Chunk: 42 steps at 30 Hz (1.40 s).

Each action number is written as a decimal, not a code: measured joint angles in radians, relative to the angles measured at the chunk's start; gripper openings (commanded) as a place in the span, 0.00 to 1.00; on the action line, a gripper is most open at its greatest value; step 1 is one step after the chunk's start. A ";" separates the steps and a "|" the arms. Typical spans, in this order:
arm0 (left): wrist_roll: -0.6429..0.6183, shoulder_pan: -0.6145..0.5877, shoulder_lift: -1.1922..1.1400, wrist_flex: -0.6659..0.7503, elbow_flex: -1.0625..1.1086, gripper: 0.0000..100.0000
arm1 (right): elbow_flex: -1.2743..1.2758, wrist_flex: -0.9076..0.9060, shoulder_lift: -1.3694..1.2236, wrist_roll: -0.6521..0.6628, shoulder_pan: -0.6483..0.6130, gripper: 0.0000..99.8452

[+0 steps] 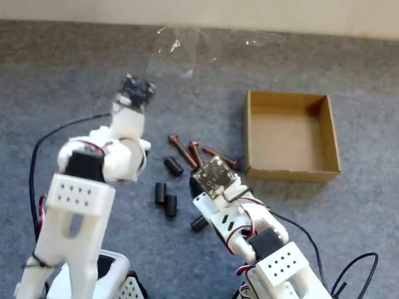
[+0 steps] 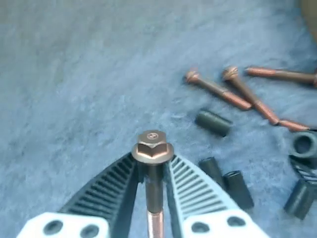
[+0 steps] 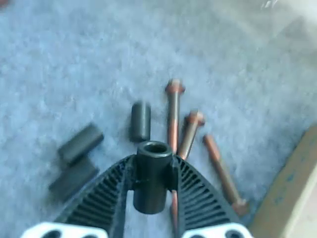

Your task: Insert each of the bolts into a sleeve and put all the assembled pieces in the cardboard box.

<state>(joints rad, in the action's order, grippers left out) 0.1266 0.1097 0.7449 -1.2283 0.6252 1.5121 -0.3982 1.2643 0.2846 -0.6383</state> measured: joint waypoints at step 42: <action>-0.288 0.057 0.425 0.311 0.273 0.01 | 0.152 0.143 0.535 -0.212 0.028 0.00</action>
<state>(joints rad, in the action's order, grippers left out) -0.1619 0.1665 1.1699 -0.9168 0.8984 1.6640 -0.2555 1.7998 0.0729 -0.6107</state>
